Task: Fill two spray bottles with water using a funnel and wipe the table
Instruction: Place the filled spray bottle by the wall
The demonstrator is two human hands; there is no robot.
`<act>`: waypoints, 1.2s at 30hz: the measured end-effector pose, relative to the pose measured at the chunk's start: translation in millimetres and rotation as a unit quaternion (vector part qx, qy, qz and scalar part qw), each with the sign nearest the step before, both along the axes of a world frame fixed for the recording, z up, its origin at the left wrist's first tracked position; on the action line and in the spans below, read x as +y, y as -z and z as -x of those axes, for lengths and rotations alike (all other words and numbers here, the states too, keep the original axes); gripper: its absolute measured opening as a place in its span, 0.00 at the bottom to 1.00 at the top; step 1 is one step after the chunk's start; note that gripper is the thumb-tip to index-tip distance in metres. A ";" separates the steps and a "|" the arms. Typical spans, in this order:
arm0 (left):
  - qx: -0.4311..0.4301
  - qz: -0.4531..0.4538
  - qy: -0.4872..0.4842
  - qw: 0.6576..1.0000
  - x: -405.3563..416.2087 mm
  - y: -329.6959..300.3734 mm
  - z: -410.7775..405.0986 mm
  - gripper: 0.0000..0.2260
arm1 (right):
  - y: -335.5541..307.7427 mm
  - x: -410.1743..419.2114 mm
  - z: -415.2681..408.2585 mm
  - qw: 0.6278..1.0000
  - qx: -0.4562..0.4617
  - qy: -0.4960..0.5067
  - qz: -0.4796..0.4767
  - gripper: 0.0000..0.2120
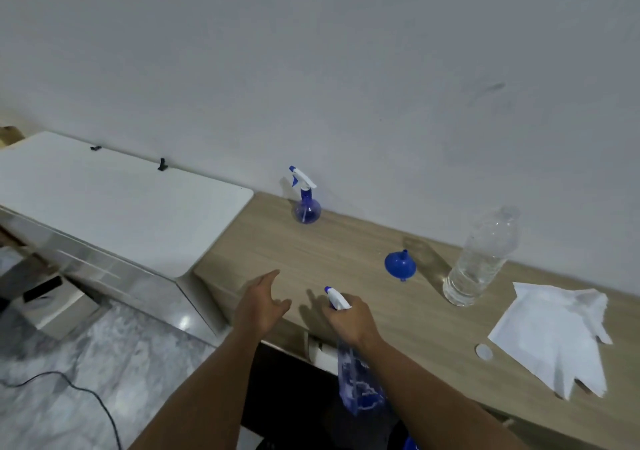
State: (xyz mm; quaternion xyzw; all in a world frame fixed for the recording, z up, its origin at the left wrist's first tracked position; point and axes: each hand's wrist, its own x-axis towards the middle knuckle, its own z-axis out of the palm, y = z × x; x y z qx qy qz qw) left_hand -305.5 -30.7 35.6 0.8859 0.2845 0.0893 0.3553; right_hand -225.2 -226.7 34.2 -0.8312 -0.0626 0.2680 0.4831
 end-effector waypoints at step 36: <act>0.062 0.135 0.103 0.984 3.7 -26.4 -51.6 0.34 | -55.6 50.7 -66.9 0.980 -0.102 0.066 -0.156 0.09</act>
